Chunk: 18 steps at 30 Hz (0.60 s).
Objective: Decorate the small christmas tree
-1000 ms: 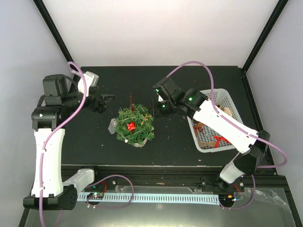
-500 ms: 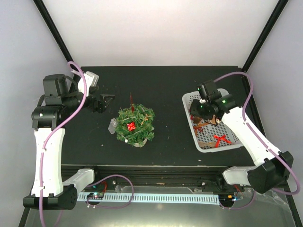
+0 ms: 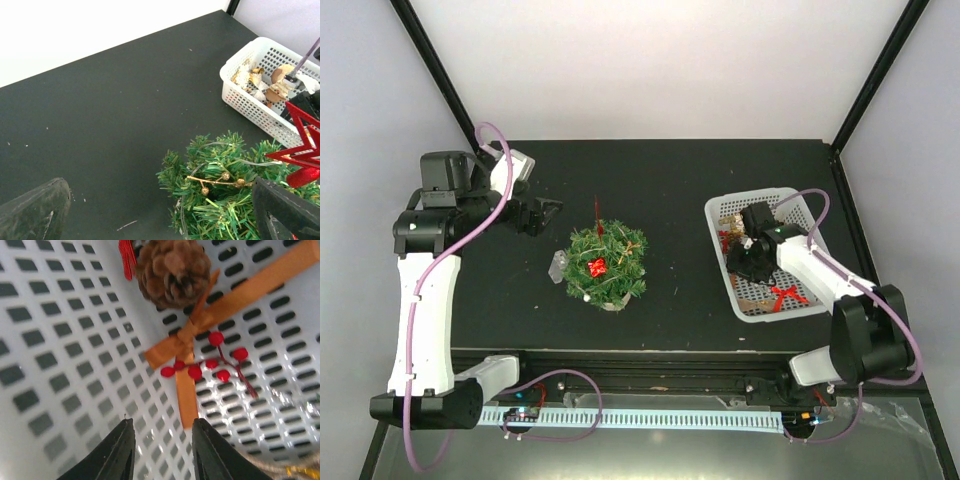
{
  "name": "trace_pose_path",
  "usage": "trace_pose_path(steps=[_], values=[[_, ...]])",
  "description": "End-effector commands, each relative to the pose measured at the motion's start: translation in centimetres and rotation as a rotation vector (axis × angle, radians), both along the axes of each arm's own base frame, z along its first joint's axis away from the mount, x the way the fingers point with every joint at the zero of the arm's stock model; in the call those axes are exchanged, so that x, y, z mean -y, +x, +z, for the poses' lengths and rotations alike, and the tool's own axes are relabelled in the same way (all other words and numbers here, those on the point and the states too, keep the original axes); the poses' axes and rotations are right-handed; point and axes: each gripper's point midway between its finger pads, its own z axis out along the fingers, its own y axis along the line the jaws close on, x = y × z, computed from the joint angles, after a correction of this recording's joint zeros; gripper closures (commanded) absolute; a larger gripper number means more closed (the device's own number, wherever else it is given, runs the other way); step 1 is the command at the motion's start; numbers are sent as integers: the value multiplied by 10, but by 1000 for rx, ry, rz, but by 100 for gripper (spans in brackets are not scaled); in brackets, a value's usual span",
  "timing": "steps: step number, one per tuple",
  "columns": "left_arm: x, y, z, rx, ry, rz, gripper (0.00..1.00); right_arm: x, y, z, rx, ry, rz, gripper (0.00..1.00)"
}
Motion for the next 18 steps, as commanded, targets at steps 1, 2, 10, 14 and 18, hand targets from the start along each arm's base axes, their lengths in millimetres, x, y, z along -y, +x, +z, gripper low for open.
trace_pose_path(steps=[1, 2, 10, 14, 18], values=[[-5, -1, 8, 16, 35, 6, 1, -7, 30, -5, 76, 33, 11, 66], [-5, -1, 8, 13, 38, 8, 1, -5, 32, -9, 68, 32, 5, 66], [-7, -5, 9, 8, 60, 15, 1, 3, 44, -23, 51, -10, -11, 68], [-8, -6, 8, 6, 62, 17, 1, 7, 42, -30, 40, -33, -13, 69], [-8, -7, 9, 8, 62, 18, 1, 12, 40, -33, 39, -49, -21, 69]])
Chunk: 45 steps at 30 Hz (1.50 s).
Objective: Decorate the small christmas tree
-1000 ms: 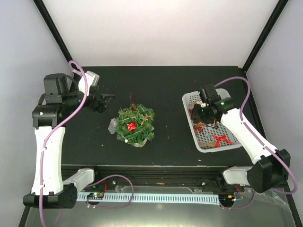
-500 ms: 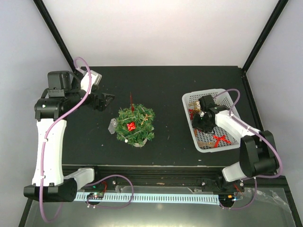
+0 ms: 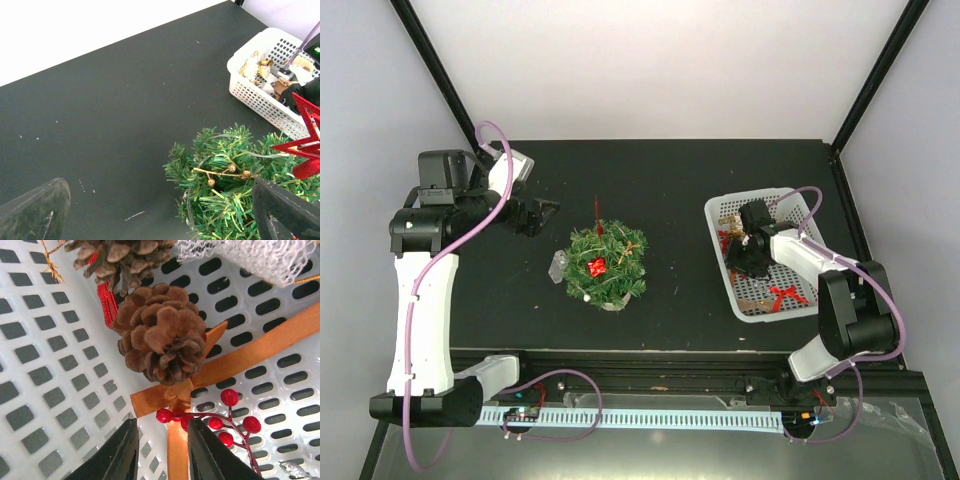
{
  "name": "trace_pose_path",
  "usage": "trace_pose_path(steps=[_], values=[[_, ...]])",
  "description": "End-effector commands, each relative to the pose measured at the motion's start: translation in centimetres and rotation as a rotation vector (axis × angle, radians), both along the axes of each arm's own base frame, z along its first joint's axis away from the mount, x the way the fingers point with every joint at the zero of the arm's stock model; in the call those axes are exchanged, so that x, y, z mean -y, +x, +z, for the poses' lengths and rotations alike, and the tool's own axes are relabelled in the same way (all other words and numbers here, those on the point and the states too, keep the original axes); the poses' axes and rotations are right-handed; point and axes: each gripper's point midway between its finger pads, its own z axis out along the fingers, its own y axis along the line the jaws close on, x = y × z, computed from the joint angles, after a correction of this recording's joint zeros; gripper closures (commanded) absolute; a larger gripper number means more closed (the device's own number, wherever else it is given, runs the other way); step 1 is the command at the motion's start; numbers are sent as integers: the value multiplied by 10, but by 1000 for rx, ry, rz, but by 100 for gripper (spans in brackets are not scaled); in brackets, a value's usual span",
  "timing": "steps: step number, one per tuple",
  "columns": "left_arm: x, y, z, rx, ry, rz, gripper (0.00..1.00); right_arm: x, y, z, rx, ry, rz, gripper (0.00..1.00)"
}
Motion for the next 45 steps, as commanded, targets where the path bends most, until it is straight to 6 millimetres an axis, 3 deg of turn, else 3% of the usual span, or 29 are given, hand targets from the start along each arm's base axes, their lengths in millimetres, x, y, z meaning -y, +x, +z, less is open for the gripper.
trace_pose_path(steps=[1, 13, 28, 38, 45], values=[[-2, -5, 9, 22, 15, 4, 1, 9, 8, 2, 38, -37, -9, 69], [-1, -7, 11, 27, 9, 1, 1, 17, 1, 17, 56, -56, -11, 70], [-1, -10, 11, 31, 7, 1, 1, 19, -12, -3, 13, -59, -4, 70], [-1, -11, 12, 34, 5, 3, 1, 20, -8, -11, 10, -71, -6, 76], [0, -13, 12, 33, 1, 1, 1, 24, -7, -14, 5, -78, -6, 88]])
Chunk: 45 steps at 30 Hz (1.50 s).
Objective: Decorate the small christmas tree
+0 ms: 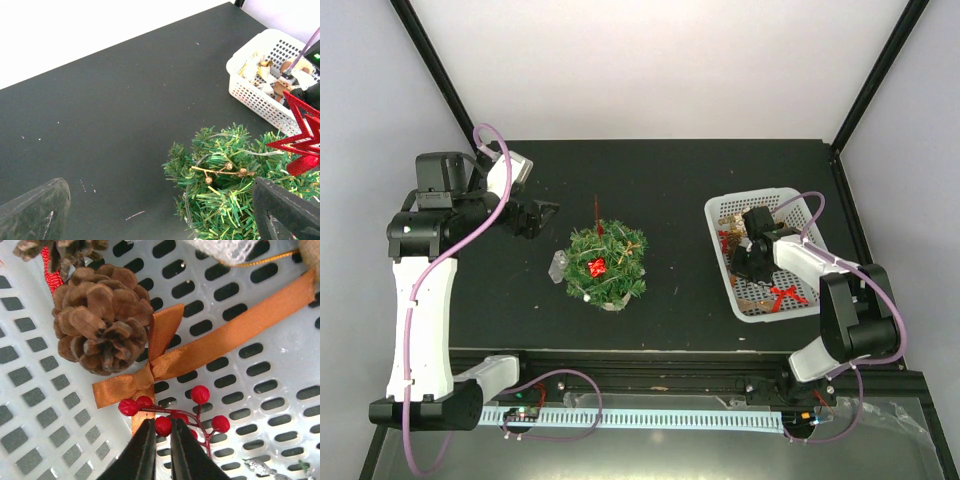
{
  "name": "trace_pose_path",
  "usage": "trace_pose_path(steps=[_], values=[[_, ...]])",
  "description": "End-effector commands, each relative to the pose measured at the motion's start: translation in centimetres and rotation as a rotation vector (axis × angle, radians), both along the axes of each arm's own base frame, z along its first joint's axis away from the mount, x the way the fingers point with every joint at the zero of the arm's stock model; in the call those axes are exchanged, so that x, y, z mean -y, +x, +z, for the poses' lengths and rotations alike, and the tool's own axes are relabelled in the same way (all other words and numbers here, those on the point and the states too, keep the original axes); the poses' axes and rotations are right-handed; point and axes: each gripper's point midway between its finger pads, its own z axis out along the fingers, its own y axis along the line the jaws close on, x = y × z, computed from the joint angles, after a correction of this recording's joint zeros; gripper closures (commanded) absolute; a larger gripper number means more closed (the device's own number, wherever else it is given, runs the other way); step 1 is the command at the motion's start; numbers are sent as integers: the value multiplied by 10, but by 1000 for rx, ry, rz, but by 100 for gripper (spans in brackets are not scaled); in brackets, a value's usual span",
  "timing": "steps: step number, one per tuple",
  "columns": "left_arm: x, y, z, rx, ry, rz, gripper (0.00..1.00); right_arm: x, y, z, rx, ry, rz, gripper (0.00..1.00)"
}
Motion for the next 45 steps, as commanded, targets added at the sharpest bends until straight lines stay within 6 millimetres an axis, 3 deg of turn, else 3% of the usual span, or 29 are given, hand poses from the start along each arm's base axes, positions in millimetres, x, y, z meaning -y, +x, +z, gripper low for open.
trace_pose_path(steps=[1, 16, 22, 25, 30, 35, 39, 45], values=[[0, -8, 8, 19, -1, 0, 1, 8, 4, -2, 16, -28, -5, 90], [1, -8, 10, 23, 0, -7, 1, 19, 0, 40, 91, -78, 10, 96], [1, -7, 12, 29, -1, -8, 1, 19, -6, 69, 137, -61, 19, 96], [1, -6, 13, 32, -3, -7, 1, 12, -7, 93, 183, -42, 48, 96], [0, -6, 12, 31, 1, -4, 1, -15, -14, 144, 275, -19, 139, 96], [-2, -5, 8, 28, 1, 6, 1, -57, -31, 195, 363, 38, 246, 96], [-3, -4, 2, 17, -13, 18, 1, -98, -54, 233, 433, 75, 367, 96], [-3, -5, -10, -2, -29, 24, 1, -153, -94, 272, 489, 183, 543, 96]])
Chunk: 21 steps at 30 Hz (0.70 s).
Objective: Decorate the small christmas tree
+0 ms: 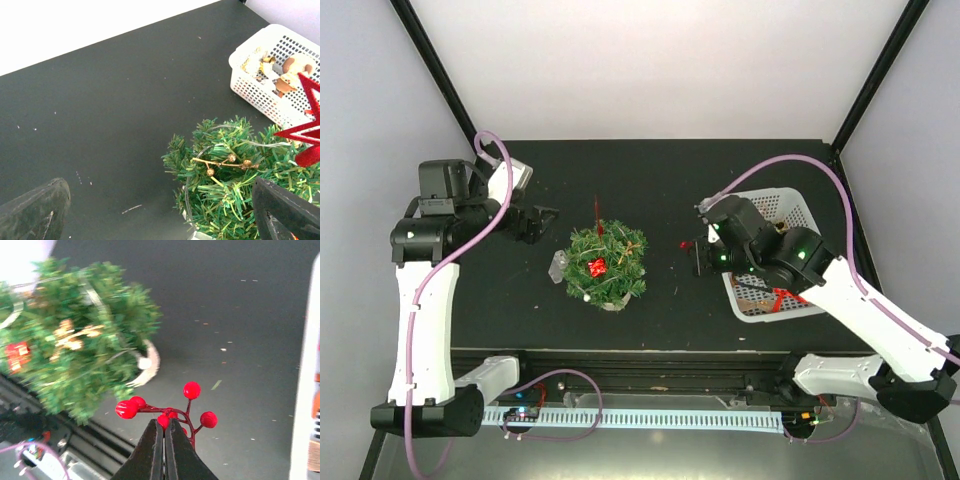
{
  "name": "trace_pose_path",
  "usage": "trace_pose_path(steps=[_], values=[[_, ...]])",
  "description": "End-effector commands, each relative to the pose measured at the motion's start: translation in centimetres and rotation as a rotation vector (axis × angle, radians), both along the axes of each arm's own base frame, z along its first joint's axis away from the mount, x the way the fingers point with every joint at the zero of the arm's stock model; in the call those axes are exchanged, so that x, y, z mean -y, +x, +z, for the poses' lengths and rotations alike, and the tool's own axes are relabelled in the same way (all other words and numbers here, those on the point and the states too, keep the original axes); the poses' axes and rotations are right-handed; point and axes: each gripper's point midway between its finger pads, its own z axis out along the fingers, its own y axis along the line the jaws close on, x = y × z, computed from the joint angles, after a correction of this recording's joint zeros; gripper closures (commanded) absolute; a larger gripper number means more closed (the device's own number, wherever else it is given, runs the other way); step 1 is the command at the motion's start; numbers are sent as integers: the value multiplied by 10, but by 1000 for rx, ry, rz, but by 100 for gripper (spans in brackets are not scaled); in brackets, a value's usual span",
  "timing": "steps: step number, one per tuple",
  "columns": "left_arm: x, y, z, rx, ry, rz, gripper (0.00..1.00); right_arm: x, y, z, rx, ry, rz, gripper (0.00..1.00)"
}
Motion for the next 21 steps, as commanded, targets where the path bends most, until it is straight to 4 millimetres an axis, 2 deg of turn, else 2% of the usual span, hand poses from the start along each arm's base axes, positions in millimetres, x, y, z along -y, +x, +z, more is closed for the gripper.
trace_pose_path(steps=[1, 7, 11, 16, 21], values=[[-1, -3, 0, 14, -22, 11, 1, -28, -28, 25, 25, 28, 94, 96], [-2, -8, -12, -7, -25, 17, 1, -83, -63, 59, 51, 91, 307, 96], [-4, -12, -16, -15, -27, 26, 1, -111, -81, 65, 42, 96, 416, 96], [-5, -19, -19, -25, -33, 27, 1, -139, -96, 55, 5, 87, 514, 96], [-6, -26, -23, -29, -32, 28, 1, -152, -107, 29, -24, 26, 574, 96]])
